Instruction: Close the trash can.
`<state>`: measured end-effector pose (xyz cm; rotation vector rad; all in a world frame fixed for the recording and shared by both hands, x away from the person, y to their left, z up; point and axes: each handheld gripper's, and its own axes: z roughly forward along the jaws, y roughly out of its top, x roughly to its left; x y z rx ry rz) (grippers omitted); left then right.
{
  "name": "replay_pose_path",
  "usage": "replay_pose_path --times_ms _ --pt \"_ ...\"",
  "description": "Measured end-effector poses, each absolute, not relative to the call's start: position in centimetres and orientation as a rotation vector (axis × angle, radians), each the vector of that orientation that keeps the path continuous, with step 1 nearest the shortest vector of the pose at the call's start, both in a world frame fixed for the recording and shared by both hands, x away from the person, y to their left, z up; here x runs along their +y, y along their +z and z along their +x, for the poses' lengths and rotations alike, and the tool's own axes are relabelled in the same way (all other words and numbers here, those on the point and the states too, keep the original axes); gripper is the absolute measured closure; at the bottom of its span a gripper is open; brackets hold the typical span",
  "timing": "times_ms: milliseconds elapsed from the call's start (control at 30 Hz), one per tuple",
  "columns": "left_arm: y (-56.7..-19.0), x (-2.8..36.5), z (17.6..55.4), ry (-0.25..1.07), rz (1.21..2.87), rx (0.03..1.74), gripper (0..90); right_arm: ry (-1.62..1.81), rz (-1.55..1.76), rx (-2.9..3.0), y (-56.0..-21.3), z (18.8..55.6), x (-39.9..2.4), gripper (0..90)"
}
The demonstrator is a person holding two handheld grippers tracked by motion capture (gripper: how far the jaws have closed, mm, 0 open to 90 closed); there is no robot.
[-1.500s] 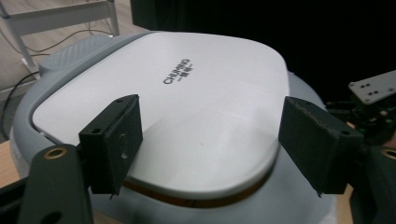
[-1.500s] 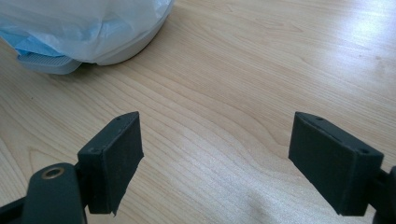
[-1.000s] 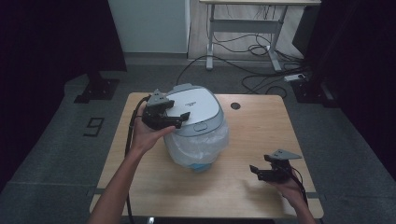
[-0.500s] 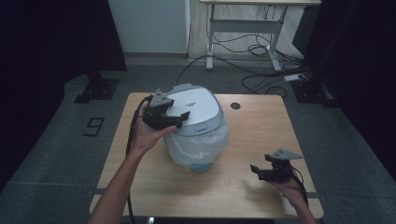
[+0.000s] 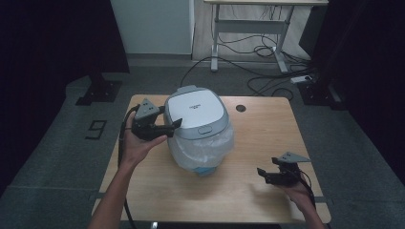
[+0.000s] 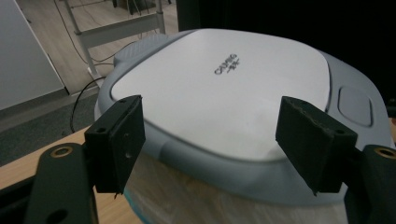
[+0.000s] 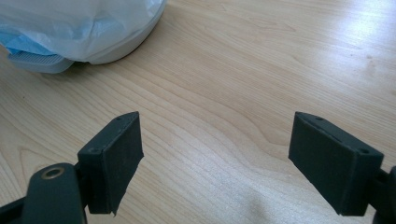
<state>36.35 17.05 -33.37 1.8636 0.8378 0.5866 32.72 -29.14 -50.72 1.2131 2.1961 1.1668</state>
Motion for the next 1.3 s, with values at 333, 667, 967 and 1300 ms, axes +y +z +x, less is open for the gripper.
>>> replay_pose_path --times_ms 333,667,967,1300 --pt "-34.7 19.0 34.1 0.602 1.855 0.863 23.9 1.175 1.214 2.188 -50.6 32.9 -29.5 16.8" --pt "-38.1 21.1 32.3 0.585 1.847 0.936 23.8 1.182 1.212 2.185 -50.5 33.3 -29.6 16.9" --pt "-42.4 21.9 31.3 0.531 1.869 1.002 24.0 1.176 1.217 2.181 -50.7 33.5 -29.7 16.8" --pt "-45.2 21.9 31.0 0.483 1.894 1.039 24.0 1.169 1.223 2.179 -50.8 33.6 -29.8 16.9"
